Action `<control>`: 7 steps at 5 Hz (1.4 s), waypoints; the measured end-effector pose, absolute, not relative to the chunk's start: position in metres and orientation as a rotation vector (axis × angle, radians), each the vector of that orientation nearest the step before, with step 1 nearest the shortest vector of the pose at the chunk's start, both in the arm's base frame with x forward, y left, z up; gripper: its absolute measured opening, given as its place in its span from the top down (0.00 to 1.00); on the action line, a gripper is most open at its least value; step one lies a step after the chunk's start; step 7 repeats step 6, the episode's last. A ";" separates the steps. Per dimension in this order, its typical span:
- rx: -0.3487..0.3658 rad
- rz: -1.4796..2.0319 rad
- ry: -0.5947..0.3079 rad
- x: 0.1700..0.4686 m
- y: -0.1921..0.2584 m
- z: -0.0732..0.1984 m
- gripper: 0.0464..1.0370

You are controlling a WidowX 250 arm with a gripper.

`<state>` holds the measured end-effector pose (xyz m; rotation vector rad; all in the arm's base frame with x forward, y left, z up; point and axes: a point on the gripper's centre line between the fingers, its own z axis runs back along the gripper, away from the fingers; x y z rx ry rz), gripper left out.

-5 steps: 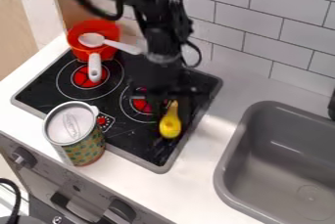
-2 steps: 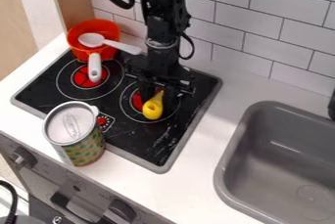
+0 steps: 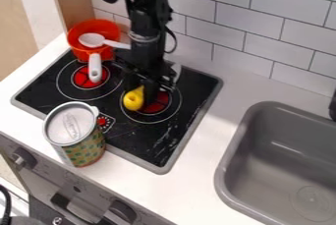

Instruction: Take the knife and put between the center of the burner

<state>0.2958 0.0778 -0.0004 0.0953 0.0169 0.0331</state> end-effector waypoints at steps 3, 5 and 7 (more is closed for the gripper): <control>0.096 0.009 -0.056 0.299 0.097 0.004 0.28; 0.065 -0.007 -0.122 0.297 0.092 0.036 0.04; 0.040 -0.005 -0.126 0.293 0.088 0.051 0.04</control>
